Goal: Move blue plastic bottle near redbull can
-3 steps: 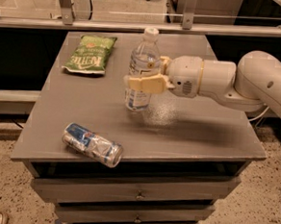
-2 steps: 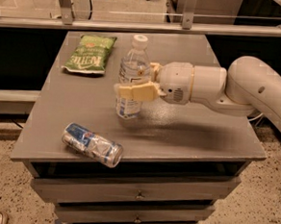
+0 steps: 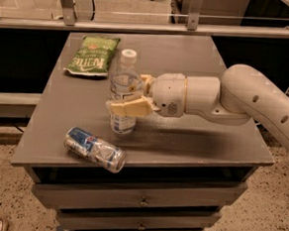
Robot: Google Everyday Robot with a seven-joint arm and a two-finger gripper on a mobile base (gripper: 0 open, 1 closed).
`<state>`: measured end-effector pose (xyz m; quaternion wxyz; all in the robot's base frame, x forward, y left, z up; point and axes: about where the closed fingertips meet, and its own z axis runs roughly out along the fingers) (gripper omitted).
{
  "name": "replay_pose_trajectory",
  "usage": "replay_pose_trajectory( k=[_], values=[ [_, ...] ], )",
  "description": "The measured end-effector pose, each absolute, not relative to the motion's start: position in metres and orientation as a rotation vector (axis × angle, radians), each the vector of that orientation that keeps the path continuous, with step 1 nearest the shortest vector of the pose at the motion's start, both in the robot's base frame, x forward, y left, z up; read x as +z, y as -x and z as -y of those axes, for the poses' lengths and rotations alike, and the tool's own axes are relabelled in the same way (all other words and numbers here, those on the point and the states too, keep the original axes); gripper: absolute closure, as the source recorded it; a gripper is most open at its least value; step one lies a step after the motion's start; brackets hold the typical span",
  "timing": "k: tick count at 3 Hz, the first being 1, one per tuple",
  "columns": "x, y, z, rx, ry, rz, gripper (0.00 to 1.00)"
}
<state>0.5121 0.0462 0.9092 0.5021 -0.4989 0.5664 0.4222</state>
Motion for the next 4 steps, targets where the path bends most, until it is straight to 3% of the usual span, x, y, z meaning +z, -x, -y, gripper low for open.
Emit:
replay_pose_trajectory(
  k=[1, 4],
  values=[
    [0.9046, -0.508, -0.0512, 1.009, 1.242, -1.369, 0.85],
    [0.9006, -0.5031, -0.0563, 1.015, 1.272, -1.373, 0.15]
  ],
)
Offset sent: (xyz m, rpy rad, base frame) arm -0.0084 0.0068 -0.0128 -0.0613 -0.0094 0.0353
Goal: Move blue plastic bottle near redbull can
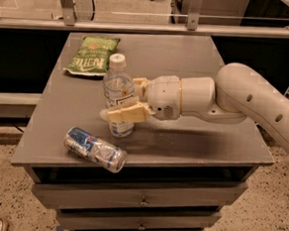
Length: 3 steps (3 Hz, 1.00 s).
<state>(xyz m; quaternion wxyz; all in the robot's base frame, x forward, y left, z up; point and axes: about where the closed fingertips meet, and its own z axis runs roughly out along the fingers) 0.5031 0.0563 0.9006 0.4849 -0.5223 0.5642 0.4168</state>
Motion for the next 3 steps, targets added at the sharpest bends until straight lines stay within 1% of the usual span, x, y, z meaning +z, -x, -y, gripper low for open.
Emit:
replay_pose_trajectory(
  k=[1, 2, 3],
  values=[
    [0.8989, -0.5002, -0.0596, 1.034, 1.273, -1.37, 0.0],
    [0.8986, -0.4995, -0.0603, 1.039, 1.272, -1.368, 0.0],
    [0.9008, -0.5054, -0.0507, 1.012, 1.278, -1.369, 0.0]
  ],
)
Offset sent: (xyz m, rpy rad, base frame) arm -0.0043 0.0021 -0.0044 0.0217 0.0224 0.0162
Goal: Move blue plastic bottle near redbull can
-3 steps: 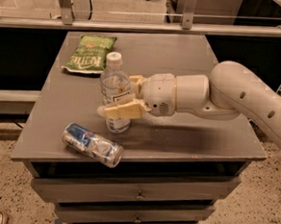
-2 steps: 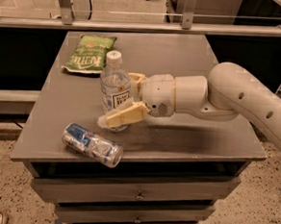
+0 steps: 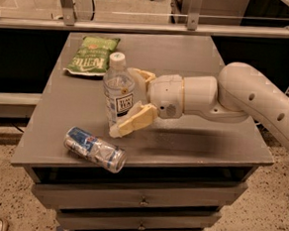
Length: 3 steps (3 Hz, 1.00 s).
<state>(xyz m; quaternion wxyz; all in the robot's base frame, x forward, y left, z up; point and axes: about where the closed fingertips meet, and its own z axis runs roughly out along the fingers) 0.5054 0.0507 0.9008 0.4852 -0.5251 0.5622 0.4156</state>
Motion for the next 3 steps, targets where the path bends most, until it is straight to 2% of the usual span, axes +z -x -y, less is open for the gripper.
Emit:
replay_pose_trajectory(
  k=[1, 3],
  values=[
    [0.914, -0.529, -0.017, 0.924, 1.277, -1.37, 0.0],
    [0.975, -0.615, 0.113, 0.659, 1.171, -1.36, 0.0]
  ],
)
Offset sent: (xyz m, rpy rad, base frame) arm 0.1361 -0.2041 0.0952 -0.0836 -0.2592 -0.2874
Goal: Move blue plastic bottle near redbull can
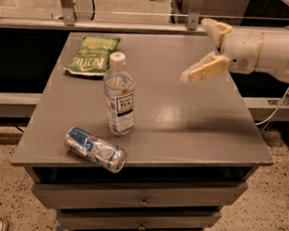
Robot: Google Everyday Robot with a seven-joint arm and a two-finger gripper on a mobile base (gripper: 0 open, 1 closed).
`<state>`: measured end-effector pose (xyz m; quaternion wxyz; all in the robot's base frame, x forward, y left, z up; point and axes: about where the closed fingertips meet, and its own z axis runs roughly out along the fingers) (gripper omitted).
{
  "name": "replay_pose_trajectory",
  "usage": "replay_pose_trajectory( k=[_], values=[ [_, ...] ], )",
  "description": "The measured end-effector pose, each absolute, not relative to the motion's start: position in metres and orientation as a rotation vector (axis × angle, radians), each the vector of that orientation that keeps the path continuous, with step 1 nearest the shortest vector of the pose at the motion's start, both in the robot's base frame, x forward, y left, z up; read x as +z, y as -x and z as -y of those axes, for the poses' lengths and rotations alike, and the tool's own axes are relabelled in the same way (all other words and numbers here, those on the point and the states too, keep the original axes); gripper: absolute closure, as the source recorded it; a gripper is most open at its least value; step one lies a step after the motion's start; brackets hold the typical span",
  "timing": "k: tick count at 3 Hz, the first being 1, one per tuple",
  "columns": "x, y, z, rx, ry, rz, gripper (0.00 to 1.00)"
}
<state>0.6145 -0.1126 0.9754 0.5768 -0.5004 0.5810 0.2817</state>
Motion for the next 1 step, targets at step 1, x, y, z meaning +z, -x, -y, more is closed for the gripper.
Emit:
replay_pose_trajectory(
  k=[1],
  values=[
    [1.0178, -0.6244, 0.1372, 0.582, 1.132, -1.309, 0.0]
  ],
)
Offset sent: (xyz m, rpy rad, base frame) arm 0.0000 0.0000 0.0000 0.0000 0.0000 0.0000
